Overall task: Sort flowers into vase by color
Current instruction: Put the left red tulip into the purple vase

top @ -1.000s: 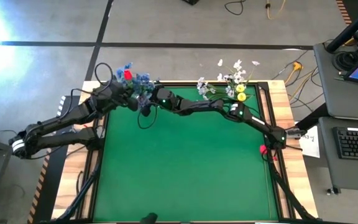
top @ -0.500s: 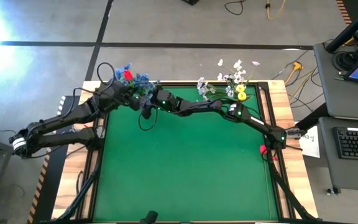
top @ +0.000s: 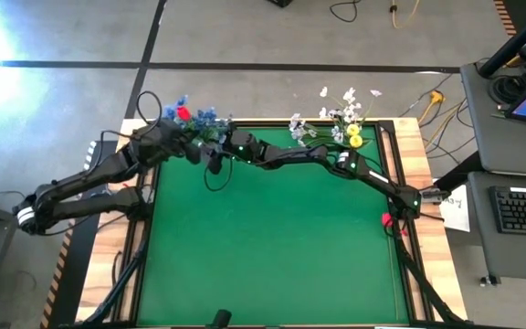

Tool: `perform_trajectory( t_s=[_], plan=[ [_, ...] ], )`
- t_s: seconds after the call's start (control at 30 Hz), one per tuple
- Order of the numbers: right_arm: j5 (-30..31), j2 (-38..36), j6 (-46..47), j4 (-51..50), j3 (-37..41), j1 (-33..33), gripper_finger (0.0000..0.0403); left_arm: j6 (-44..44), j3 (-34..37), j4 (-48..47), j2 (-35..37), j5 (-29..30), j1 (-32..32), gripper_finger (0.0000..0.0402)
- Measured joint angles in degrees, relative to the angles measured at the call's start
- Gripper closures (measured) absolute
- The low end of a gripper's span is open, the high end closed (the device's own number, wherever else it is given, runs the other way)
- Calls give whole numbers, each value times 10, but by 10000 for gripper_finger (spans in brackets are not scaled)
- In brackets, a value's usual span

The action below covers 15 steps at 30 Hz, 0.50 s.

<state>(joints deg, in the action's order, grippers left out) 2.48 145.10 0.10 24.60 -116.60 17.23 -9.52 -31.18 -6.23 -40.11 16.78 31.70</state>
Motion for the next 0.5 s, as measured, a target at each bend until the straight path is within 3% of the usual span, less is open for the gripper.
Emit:
perform_trajectory(
  t_s=[0.27, 0.5],
  plan=[
    [5, -1, -4, -6, 0, 1, 209, 1, -93, -138, 27, -24, 0, 402],
    [7, 0, -3, -10, 1, 2, 166, 22, -101, -149, 15, -23, 0, 402]
  ],
)
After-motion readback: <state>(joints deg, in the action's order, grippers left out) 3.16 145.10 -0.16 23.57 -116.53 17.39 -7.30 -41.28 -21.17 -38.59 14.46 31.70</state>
